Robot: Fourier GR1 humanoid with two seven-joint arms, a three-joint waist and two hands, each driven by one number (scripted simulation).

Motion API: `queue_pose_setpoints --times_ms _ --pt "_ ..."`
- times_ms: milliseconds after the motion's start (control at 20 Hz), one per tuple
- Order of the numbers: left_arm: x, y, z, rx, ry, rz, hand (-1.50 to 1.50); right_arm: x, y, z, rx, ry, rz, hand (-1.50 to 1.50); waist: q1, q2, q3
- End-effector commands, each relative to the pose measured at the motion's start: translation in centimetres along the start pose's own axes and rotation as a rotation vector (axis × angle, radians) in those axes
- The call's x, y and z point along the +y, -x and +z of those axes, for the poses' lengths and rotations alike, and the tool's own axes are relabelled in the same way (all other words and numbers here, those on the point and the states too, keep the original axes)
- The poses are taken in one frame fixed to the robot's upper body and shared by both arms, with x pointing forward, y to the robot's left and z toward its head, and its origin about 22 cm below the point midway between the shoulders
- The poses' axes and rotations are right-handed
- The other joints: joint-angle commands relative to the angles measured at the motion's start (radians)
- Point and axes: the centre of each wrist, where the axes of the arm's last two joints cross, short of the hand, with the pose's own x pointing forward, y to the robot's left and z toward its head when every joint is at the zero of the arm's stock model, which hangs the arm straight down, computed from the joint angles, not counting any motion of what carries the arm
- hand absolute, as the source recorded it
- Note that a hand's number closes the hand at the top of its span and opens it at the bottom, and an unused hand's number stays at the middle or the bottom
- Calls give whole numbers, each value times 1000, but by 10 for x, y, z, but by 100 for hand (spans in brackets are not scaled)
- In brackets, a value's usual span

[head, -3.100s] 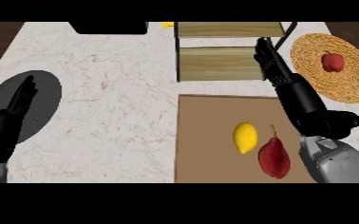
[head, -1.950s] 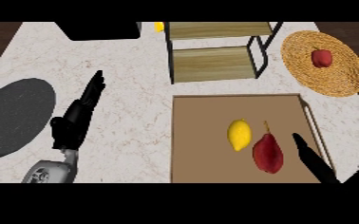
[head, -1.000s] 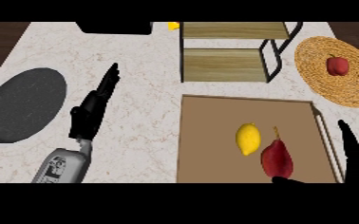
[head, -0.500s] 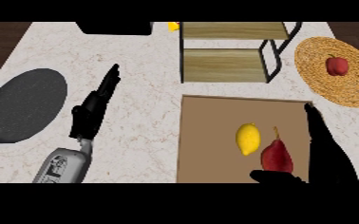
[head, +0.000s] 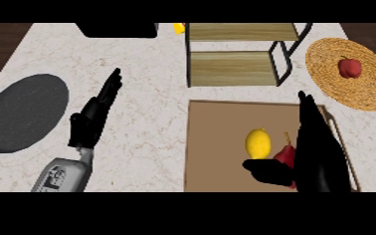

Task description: Pick the lemon from the tray and place it in the tiered shelf

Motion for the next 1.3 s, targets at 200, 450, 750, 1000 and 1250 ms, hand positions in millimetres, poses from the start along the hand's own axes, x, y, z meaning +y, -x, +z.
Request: queue_pose_setpoints --times_ms 200,450,750,1000,1250 --pt "8 -5 -8 -10 -16 8 0 19 -25 -6 225 -25 97 -150 -5 2 2" --pt "-3 -8 -12 6 -2 -5 0 24 -30 -5 214 -23 101 -150 -9 1 2" --pt "-5 2 -5 -1 -9 8 0 38 -27 -15 260 -19 82 -150 -6 1 2" --pt "-1 -1 6 15 -21 22 0 33 -15 -18 275 -37 122 -150 -6 -2 3" --pt "-20 5 -2 23 -2 7 0 46 -21 -15 278 -61 146 -150 -10 1 2"
